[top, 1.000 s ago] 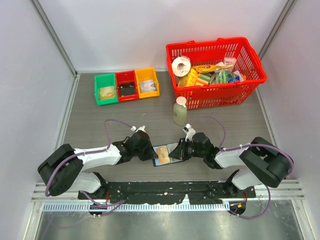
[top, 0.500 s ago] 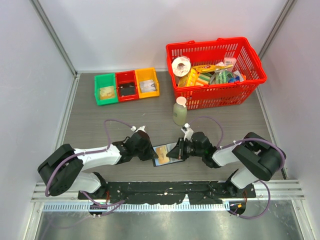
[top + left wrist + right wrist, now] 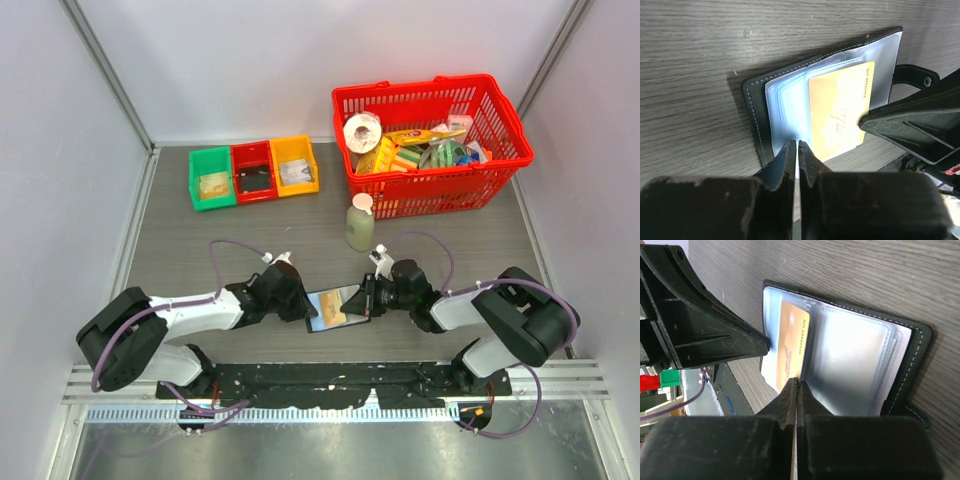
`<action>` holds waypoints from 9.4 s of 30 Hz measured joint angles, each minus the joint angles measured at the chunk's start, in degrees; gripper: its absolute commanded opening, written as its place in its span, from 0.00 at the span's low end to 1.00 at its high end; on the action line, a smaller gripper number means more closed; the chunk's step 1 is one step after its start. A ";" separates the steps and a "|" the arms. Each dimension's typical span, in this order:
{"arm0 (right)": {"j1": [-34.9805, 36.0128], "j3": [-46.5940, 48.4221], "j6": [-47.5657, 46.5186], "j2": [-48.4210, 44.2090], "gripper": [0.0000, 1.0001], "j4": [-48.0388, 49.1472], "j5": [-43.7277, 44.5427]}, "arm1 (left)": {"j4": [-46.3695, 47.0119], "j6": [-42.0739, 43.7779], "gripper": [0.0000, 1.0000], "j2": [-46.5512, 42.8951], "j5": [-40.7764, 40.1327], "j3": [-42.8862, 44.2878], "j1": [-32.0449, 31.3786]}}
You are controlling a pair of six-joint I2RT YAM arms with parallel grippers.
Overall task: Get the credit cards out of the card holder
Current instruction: Remove the credit card from the card holder, then place the credit card in the storage box, then remove the credit card from the card holder.
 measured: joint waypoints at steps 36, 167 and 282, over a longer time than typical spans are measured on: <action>-3.19 0.44 0.11 4.61 0.11 3.98 -6.84 | 9.25 -0.79 0.00 3.54 -0.66 -0.85 -0.04; -7.23 25.33 -31.45 -34.40 0.82 -56.61 1.03 | -30.49 41.62 0.00 32.52 4.33 67.89 56.89; 18.40 27.67 -13.42 -8.28 0.58 -56.76 39.01 | -11.69 -0.81 0.42 -15.34 -19.17 -1.01 -7.02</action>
